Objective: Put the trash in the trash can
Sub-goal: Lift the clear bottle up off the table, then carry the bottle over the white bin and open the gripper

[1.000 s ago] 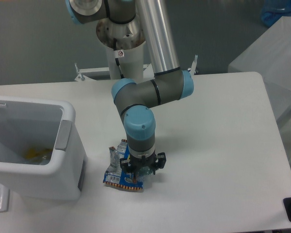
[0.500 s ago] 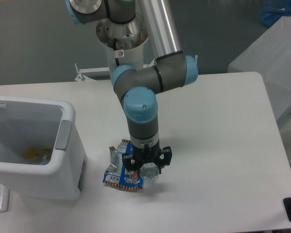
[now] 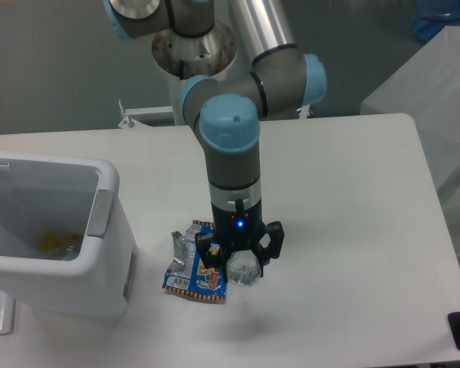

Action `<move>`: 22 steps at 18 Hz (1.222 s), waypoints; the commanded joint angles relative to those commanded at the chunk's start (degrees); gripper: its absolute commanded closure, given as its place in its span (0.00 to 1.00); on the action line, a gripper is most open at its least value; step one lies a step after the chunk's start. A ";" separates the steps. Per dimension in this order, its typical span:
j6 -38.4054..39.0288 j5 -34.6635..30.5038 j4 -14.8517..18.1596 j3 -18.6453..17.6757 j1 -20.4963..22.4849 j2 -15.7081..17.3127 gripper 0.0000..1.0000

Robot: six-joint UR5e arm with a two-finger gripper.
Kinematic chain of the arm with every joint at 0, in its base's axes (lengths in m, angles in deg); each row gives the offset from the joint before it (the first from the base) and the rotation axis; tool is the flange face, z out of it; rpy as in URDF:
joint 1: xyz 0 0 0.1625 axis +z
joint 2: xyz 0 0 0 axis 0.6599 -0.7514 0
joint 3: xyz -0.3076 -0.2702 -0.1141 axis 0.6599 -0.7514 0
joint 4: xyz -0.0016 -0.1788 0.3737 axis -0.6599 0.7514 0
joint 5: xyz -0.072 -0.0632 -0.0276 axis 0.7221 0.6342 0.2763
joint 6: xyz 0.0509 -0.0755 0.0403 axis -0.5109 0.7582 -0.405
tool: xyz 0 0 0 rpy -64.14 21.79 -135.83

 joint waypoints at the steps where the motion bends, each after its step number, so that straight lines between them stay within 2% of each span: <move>1: 0.00 2.01 0.00 1.49 1.05 0.79 0.37; 5: 3.77 14.14 0.00 7.47 4.22 2.38 0.37; 9: 4.13 17.50 0.00 11.08 3.79 4.75 0.37; 12: 4.57 22.49 0.00 12.66 3.35 6.50 0.36; 17: 5.80 24.62 0.09 7.58 -2.00 11.86 0.36; 19: 5.80 24.62 0.09 5.64 -4.55 13.19 0.36; 22: 5.89 24.62 0.09 4.76 -7.81 13.28 0.36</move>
